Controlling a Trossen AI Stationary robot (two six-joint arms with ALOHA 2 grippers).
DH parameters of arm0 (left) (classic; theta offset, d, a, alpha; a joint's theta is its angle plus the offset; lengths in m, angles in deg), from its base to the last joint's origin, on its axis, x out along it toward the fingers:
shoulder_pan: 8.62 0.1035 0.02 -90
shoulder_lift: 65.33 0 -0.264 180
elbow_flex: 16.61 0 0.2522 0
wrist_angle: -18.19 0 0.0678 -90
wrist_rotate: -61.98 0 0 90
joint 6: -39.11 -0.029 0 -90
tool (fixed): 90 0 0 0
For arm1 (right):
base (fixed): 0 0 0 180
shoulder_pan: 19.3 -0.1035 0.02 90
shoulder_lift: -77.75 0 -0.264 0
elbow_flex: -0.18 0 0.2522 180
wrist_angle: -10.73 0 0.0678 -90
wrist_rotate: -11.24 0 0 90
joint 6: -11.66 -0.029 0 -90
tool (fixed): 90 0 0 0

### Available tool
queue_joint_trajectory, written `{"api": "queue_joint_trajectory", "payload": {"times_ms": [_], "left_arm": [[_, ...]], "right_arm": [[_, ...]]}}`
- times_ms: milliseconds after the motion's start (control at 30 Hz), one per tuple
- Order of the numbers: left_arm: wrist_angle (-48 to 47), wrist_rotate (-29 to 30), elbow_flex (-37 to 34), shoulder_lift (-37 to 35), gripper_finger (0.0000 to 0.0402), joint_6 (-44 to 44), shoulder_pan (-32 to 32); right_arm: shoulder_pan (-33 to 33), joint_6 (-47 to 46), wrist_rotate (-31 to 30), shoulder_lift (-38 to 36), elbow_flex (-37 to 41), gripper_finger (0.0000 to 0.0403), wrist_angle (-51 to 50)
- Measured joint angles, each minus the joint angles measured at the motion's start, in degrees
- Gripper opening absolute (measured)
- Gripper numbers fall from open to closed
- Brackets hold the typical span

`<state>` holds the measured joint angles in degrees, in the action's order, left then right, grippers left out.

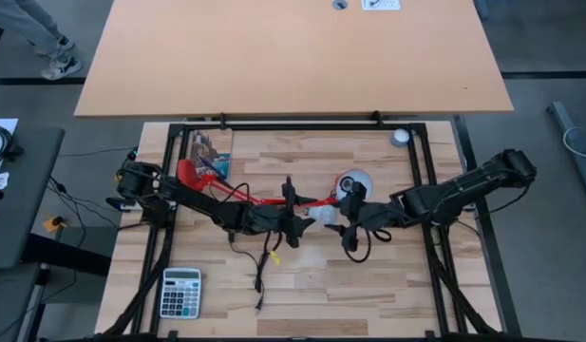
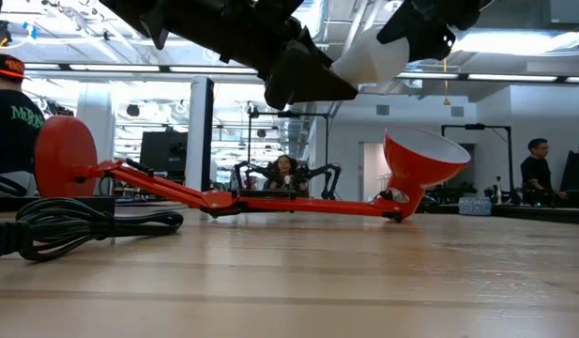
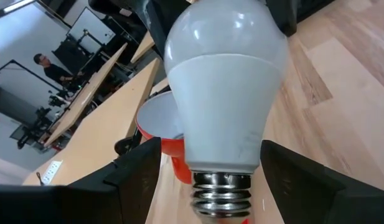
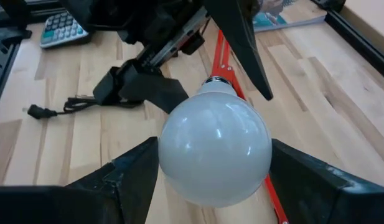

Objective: Screw lightbulb
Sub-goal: Insert the lightbulb in the lamp

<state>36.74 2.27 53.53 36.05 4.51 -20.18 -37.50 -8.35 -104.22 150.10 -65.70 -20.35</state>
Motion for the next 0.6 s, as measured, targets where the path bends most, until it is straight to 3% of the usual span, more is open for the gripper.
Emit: {"api": "queue_joint_trajectory", "payload": {"times_ms": [200, 600], "left_arm": [[-0.53, 0.02, 0.0, 0.0, 0.0247, 0.78, 0.07], [-0.87, 0.02, 0.0, 0.0, 0.0165, 2.34, 0.6]], "right_arm": [[-0.01, 0.14, 0.02, 0.0, 0.0, 0.0286, -0.12], [-0.01, 0.59, -0.09, 0.0, 0.0, 0.0286, -0.14]]}}
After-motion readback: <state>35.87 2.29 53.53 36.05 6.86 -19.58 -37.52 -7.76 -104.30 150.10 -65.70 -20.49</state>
